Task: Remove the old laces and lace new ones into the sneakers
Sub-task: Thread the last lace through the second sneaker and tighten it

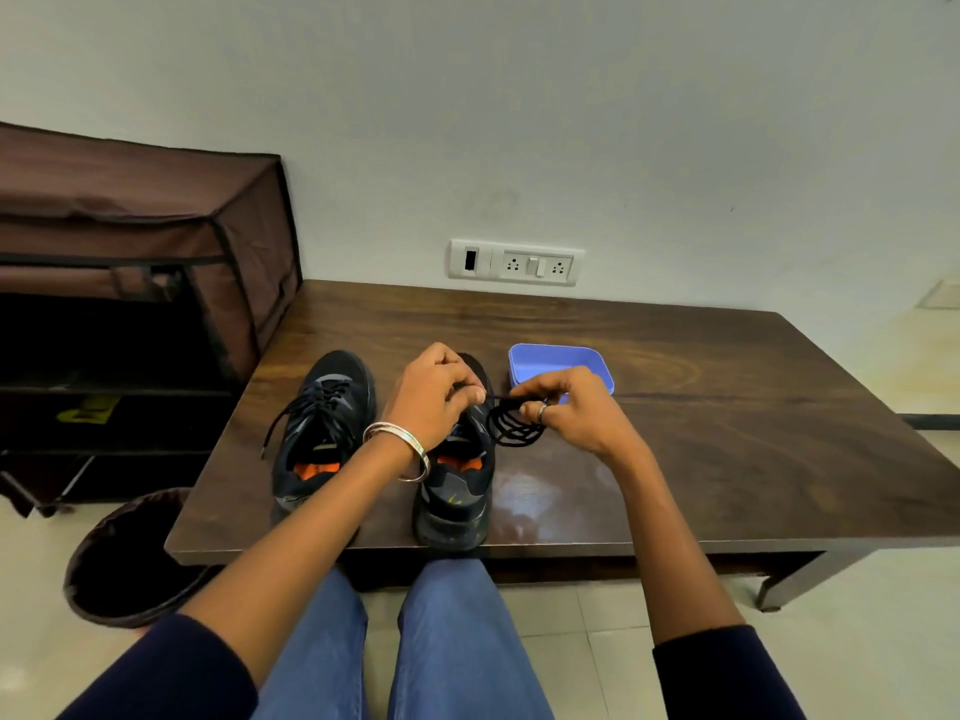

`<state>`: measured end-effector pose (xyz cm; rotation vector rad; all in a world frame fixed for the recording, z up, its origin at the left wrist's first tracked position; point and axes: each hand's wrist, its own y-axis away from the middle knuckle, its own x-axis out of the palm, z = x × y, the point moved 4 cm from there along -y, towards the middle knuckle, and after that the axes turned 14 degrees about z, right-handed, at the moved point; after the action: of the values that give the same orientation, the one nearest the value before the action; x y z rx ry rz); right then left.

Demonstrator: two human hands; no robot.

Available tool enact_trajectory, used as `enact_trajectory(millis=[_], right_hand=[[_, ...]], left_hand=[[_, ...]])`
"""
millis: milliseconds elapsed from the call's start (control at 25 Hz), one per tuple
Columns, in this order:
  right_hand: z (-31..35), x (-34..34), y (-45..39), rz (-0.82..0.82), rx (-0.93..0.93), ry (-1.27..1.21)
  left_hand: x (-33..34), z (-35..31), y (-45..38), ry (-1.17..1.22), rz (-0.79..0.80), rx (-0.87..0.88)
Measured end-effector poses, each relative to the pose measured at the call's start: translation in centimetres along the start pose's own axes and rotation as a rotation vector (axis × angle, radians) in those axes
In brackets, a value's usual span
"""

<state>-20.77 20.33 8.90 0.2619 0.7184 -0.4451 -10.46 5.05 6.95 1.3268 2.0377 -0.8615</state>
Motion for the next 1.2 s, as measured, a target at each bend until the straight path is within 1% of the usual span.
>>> enact_trajectory(millis=[40, 80, 160, 200, 240, 360, 400, 480, 520, 600, 640, 680, 720, 800, 880, 920, 1040, 1120, 1200], right_hand=[[0.0, -0.1, 0.0, -0.011, 0.027, -0.002], [-0.1, -0.4, -0.2, -0.036, 0.095, 0.084], [0.0, -1.1, -0.4, -0.103, 0.284, 0.481], [0.6, -1.2, -0.5, -0.135, 0.298, 0.584], [1.4, -1.1, -0.8, -0.145, 0.235, 0.562], [3.1, 0.9, -2.2, -0.047, -0.073, 0.193], [3.1, 1.6, -2.6, -0.035, -0.126, 0.051], [2.0, 2.3, -3.4, -0.100, -0.152, -0.268], [1.0, 2.3, -3.7, -0.180, -0.126, -0.371], [-1.3, 1.8, -4.4, -0.391, 0.000, -0.414], [-2.3, 1.6, -4.8, -0.455, 0.071, -0.416], [-3.1, 1.8, -5.4, -0.467, 0.123, -0.427], [-3.7, 2.2, -6.1, -0.443, 0.152, -0.443], [-4.1, 3.5, -7.7, -0.366, 0.176, -0.448], [-4.3, 4.6, -9.2, -0.328, 0.187, -0.366], [-4.5, 5.0, -9.9, -0.314, 0.196, -0.311], [-5.8, 6.0, -11.8, -0.285, 0.290, -0.174], [-6.3, 6.5, -12.4, -0.273, 0.336, -0.111], [-6.3, 6.8, -12.7, -0.283, 0.355, -0.046]], left_hand=[[0.0, 0.1, 0.1, -0.009, 0.030, -0.019], [-0.1, 0.0, 0.2, 0.019, 0.056, -0.044], [-0.2, 0.3, 0.2, 0.229, 0.063, -0.144], [-0.3, 0.5, 0.1, 0.355, 0.047, -0.199], [-0.4, 0.6, 0.0, 0.456, 0.018, -0.236], [-1.4, 0.1, -0.7, 0.630, -0.022, -0.255], [-1.8, -0.3, -0.9, 0.687, -0.031, -0.245], [-2.7, -0.1, -1.2, 0.753, -0.070, -0.251], [-3.0, 0.5, -1.3, 0.753, -0.101, -0.275], [-3.0, 2.5, -1.4, 0.678, -0.166, -0.374], [-2.7, 3.6, -1.3, 0.592, -0.181, -0.442], [-2.2, 4.7, -1.4, 0.493, -0.165, -0.504], [-1.5, 5.4, -1.3, 0.402, -0.121, -0.550], [0.5, 6.2, -1.9, 0.288, 0.055, -0.579], [2.7, 6.4, -2.8, 0.199, 0.243, -0.573], [3.5, 6.4, -3.3, 0.152, 0.293, -0.575], [4.7, 7.3, -4.4, -0.002, 0.319, -0.608], [5.2, 7.8, -4.4, -0.022, 0.300, -0.642], [5.6, 8.2, -4.4, 0.007, 0.242, -0.626]])
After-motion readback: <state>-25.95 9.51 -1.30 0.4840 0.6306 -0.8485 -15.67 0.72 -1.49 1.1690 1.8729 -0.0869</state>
